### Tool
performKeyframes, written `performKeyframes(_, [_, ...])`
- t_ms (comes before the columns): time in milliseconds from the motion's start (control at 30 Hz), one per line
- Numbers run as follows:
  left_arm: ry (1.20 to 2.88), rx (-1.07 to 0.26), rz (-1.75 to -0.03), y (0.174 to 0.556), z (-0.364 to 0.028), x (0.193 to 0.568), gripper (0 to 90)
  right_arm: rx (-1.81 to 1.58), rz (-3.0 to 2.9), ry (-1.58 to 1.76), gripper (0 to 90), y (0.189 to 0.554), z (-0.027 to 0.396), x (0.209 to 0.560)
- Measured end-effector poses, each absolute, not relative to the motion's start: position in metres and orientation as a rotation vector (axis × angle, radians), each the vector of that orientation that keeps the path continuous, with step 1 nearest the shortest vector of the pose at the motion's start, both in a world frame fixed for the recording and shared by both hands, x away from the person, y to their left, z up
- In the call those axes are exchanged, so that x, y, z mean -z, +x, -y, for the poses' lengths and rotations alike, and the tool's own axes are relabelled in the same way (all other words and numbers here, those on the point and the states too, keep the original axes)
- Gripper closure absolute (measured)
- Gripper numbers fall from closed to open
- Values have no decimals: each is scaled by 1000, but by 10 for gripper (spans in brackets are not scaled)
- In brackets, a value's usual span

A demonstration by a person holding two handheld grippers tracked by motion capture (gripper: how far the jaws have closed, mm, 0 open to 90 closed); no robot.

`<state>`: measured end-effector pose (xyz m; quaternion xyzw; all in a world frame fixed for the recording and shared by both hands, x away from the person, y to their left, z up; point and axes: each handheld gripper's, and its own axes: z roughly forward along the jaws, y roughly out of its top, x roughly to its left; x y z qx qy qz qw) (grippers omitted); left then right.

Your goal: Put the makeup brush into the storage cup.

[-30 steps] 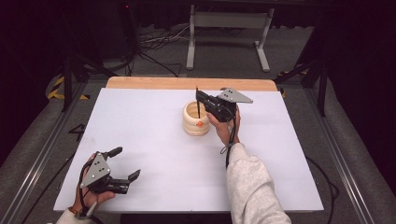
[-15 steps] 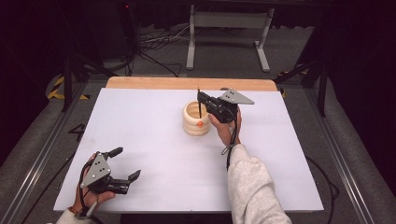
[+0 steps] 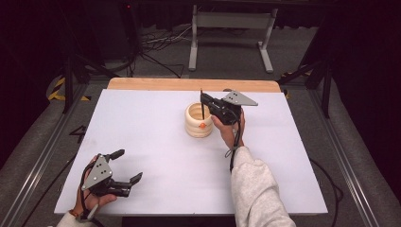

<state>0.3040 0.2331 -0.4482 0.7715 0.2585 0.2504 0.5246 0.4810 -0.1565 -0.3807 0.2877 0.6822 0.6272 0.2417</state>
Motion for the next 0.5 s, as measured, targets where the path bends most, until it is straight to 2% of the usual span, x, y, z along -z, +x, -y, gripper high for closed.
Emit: performKeyframes(500, [1854,-599,-617,304,-233,448,43,-1690,-1862,770,756,476,161,377])
